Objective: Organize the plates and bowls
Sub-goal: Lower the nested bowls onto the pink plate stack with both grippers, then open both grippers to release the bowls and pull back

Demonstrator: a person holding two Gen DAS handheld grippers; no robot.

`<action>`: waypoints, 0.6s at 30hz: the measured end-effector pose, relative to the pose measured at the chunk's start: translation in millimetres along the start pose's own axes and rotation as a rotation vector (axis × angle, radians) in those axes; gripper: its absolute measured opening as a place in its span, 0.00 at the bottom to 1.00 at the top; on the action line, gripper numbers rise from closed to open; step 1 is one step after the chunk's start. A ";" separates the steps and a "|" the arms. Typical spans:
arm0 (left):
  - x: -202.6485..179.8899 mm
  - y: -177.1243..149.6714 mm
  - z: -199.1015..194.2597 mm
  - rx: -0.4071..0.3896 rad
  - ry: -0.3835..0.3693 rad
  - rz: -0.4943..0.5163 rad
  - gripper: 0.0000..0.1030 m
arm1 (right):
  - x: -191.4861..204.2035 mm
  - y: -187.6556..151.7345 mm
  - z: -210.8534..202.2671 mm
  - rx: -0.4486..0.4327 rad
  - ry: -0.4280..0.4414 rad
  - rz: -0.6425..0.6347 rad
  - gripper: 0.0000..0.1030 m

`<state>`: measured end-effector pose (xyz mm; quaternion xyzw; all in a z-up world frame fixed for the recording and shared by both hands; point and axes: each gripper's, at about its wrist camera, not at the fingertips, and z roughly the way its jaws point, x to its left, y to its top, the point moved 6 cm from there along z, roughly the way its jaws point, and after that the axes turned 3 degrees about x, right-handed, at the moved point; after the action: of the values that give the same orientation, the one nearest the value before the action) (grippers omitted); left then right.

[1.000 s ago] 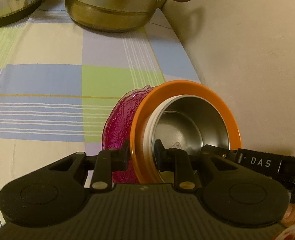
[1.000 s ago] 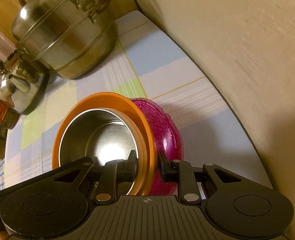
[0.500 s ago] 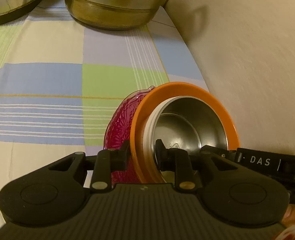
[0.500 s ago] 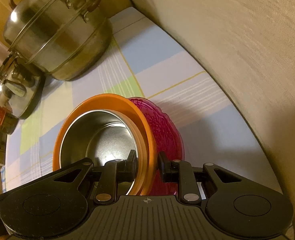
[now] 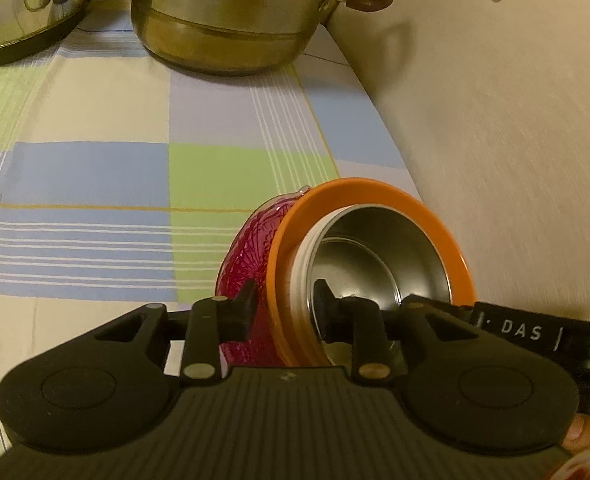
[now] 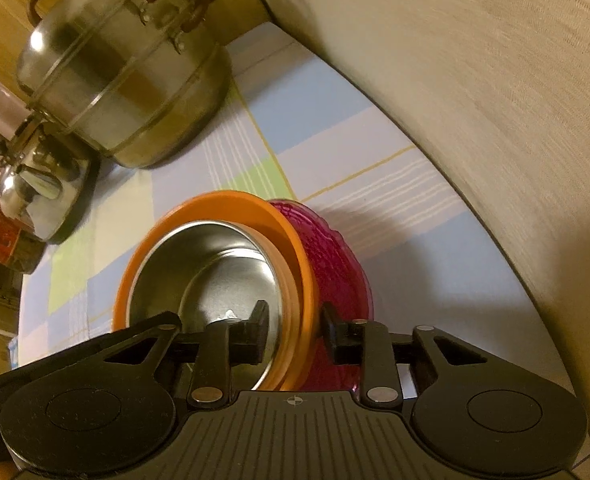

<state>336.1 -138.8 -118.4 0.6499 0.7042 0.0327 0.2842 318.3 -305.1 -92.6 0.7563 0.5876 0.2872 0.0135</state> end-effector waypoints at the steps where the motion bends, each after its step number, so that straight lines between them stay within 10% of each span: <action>1: 0.0 -0.2 -1.6 -0.003 -0.001 0.000 0.29 | 1.3 -0.2 -2.2 -0.006 0.003 -0.004 0.36; 18: -1.5 -1.5 -44.7 -0.102 -0.009 0.017 0.61 | 11.6 -8.4 -41.6 -0.080 0.013 -0.020 0.52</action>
<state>314.9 -126.0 -81.2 0.6406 0.6948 0.0679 0.3197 293.8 -305.3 -56.1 0.7474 0.5832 0.3153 0.0427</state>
